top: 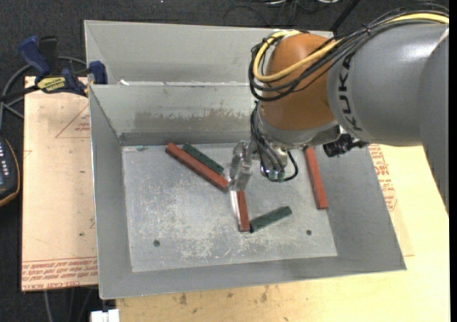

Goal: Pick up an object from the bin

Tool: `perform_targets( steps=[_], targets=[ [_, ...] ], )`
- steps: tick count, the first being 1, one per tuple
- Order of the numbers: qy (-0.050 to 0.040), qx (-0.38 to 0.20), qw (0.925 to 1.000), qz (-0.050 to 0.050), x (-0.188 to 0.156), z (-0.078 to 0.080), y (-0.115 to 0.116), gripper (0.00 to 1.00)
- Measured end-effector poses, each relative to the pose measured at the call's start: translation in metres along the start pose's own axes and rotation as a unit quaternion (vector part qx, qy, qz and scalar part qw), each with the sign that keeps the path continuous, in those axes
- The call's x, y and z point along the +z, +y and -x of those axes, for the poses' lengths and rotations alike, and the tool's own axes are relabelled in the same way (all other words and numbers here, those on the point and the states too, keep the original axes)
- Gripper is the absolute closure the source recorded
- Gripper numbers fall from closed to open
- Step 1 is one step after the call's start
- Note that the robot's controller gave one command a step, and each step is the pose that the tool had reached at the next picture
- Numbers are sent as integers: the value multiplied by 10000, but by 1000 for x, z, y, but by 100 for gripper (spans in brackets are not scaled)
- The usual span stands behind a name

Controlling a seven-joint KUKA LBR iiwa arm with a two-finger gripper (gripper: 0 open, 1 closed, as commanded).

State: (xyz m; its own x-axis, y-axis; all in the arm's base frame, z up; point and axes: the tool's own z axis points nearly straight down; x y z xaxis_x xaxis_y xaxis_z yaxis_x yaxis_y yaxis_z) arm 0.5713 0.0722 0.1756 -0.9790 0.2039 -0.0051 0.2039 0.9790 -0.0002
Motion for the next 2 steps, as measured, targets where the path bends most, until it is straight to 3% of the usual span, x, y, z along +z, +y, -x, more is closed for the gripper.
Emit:
perform_targets(
  steps=[1, 2],
  targets=[
    [12, -14, 10000, 9, 1, -1, 2, 0],
    [11, -190, 9998, 16, 110, 64, 57, 0]
  ],
)
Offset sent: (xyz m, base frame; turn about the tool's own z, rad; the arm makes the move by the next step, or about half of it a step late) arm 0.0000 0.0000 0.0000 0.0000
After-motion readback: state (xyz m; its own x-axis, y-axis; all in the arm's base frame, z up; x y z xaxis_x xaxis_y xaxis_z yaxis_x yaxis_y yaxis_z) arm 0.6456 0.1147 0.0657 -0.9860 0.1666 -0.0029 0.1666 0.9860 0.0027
